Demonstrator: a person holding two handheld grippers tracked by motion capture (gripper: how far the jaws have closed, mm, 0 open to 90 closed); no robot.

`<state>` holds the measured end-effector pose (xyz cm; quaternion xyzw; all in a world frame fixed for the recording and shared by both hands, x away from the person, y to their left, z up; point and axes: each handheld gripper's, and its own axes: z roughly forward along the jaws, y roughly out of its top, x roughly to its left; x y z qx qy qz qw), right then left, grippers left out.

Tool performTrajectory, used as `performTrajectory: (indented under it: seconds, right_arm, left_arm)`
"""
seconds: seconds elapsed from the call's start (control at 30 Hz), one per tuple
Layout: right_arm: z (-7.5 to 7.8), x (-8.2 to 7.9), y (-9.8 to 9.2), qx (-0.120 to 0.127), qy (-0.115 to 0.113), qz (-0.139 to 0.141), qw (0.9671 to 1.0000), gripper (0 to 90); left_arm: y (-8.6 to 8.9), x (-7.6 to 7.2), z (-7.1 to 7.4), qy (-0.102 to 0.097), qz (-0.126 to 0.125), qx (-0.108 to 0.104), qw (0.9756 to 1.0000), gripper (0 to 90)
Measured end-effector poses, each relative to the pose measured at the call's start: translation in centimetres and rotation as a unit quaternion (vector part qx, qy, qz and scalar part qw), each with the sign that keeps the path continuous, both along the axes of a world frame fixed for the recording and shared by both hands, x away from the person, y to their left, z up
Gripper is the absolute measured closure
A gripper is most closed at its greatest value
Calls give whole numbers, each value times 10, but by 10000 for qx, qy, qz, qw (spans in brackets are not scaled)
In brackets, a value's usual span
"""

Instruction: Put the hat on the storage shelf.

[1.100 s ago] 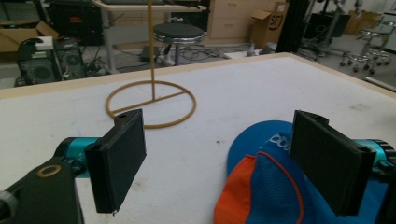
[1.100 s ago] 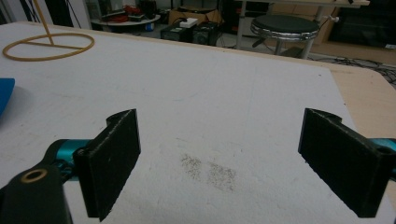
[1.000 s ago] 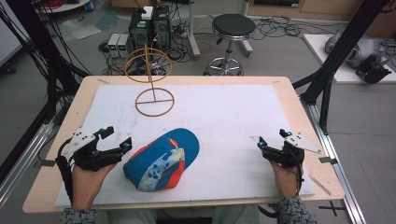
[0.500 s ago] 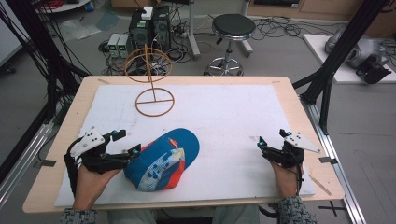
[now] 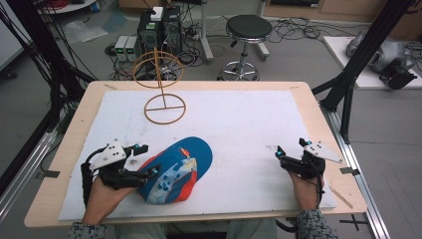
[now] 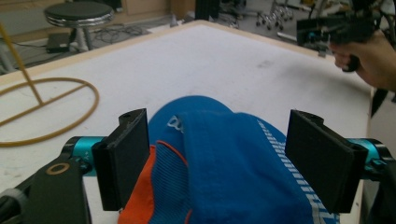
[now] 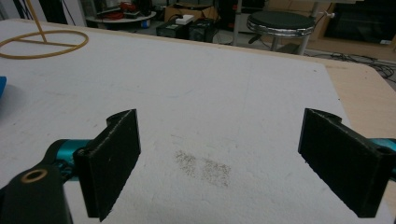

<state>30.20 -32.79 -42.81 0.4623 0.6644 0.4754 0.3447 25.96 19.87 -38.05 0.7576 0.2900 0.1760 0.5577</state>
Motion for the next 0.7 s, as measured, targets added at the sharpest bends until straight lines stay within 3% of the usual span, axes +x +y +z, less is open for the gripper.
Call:
performTrajectory:
  seconds: [0.23, 0.47, 0.7]
  right_arm:
    - [0, 0, 0, -5, 16, 11, 10000, 120]
    - [0, 0, 0, -20, 15, 7, 10000, 121]
    - [0, 0, 1, -46, 25, 17, 10000, 121]
  left_arm:
    - [-1, 4, -10, 173, -39, 34, 9998, 255]
    - [-1, 7, -18, 379, -137, 64, 9992, 350]
    - [-1, 7, -20, 423, -209, 126, 9988, 523]
